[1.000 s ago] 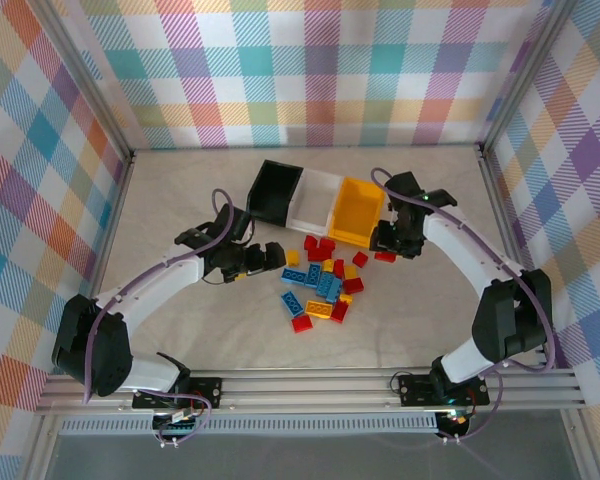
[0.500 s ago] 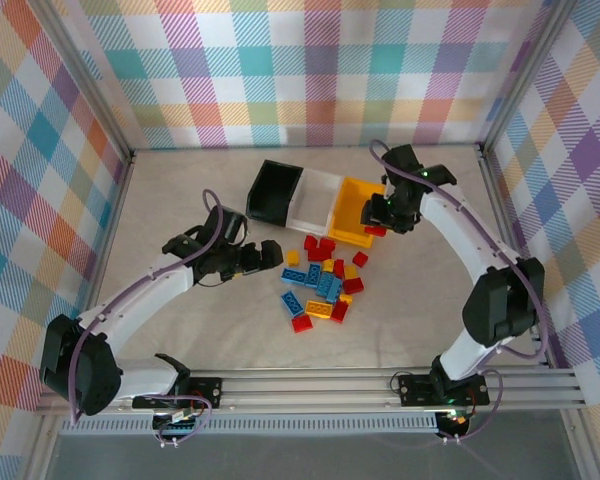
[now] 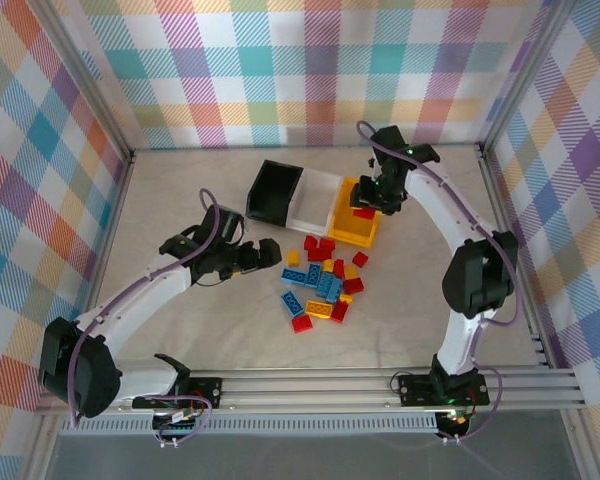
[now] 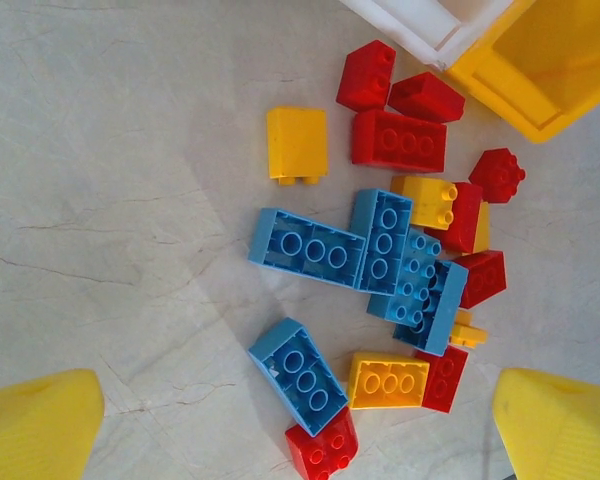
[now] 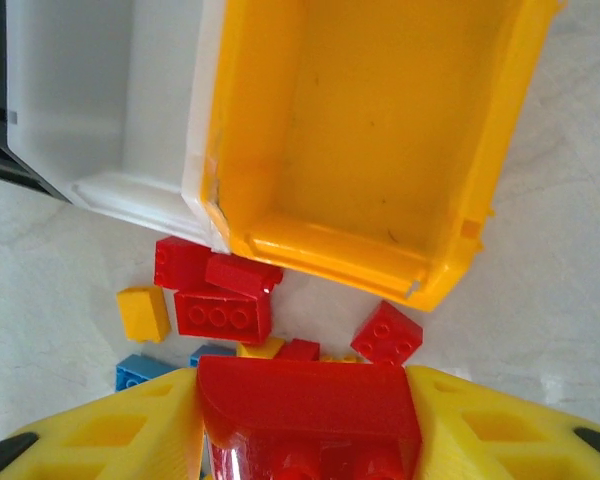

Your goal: Sort the legos into containers by color

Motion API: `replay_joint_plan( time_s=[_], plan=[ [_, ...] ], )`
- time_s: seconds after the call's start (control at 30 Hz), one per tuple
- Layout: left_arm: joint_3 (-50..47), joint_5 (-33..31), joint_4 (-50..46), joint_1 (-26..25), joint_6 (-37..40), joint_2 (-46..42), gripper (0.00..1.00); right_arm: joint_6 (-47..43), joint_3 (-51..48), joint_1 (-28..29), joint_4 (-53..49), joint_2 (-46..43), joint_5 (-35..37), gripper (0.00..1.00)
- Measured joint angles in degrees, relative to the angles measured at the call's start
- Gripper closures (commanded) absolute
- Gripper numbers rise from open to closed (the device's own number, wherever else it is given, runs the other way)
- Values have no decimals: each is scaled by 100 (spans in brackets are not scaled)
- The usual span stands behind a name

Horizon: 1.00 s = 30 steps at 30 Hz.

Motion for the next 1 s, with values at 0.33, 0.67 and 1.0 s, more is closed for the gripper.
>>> replay_joint_plan(
  time_s=[0.33,0.67,1.0],
  plan=[
    [120,55,-11,72,109,205,0,-170,872,0,-164,822,-2,50],
    [341,153,-101,181,328,518,0,-291,1753,-120,-339,1825,50,49],
    [573,153,-516,350,621,616,0,-297,2592,-315,-446,2861,111,49]
  ],
)
